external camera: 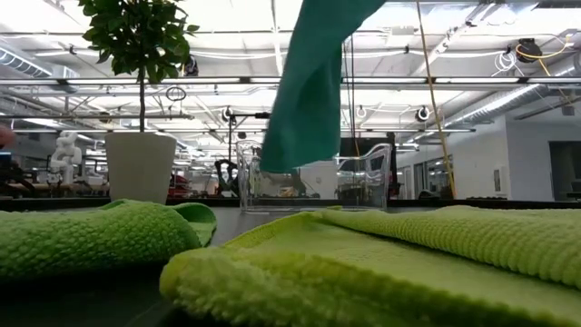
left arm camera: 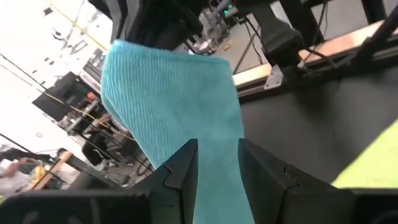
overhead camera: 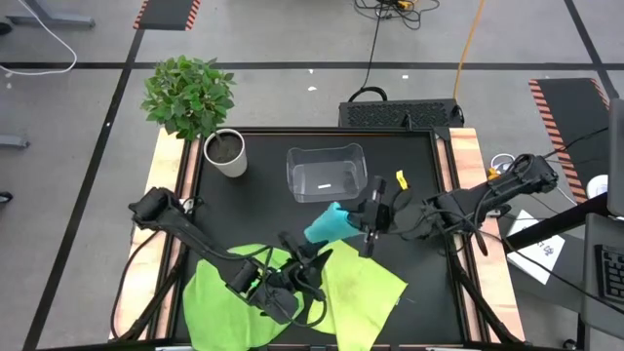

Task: Fold microfiber towels
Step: Fold the blue towel

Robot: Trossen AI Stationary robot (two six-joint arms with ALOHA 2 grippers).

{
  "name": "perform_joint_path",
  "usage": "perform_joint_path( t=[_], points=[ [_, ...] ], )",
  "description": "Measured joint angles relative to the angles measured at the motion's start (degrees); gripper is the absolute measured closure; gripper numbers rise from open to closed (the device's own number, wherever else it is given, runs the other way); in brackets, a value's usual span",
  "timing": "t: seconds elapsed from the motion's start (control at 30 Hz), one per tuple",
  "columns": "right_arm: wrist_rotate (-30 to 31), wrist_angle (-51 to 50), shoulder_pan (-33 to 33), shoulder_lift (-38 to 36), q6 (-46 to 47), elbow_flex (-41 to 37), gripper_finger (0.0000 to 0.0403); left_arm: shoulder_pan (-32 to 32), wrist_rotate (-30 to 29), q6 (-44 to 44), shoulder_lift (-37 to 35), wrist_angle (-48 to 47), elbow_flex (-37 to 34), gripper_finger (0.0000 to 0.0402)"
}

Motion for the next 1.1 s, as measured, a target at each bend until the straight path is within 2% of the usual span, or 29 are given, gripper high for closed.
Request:
perform_joint_path(
  t=[0.13, 0.23, 0.33, 0.5, 0.67, 0.8, 0.9, 1.1],
  points=[
    [-3.8, -0.3, -0.34, 0.0, -4.01, 0.0, 0.0399, 1.02, 2.12, 2.1, 0.18, -1.49, 0.0, 0.0284],
    [-7.01, -0.51, 0.48, 0.0, -9.38, -0.59, 0.0399, 1.74, 4.86, -2.28, 0.2, -2.48, 0.0, 0.0284],
    [-9.36, -0.3, 2.18, 0.02, -10.32, -1.9, 0.0399, 1.52, 5.21, -1.92, 0.2, -1.93, 0.0, 0.0284],
    [-15.74, 8.41, 4.82, -1.07, -11.9, -6.9, 0.0399, 0.46, 8.06, -0.68, -0.26, -1.45, 0.0, 0.0284],
    [-15.49, 15.42, 4.99, -6.79, -12.19, -13.78, 0.0399, -1.86, 7.23, 1.88, -0.68, 0.31, 0.0, 0.0284],
    [-10.52, 19.6, 5.04, -13.45, -12.41, -20.13, 0.0399, -4.04, 6.53, 1.3, -1.38, -0.23, 0.01, 0.0284],
    [-9.67, 25.13, 4.8, -17.26, -12.39, -24.78, 0.0399, -5.03, 6.78, 1.07, -1.24, -0.6, 0.0, 0.0284],
    [-9.74, 27.04, 3.22, -16.48, -11.63, -26.99, 0.0399, -3.99, 13.74, -3.28, -1.1, 0.37, 0.0, 0.0284]
  ],
)
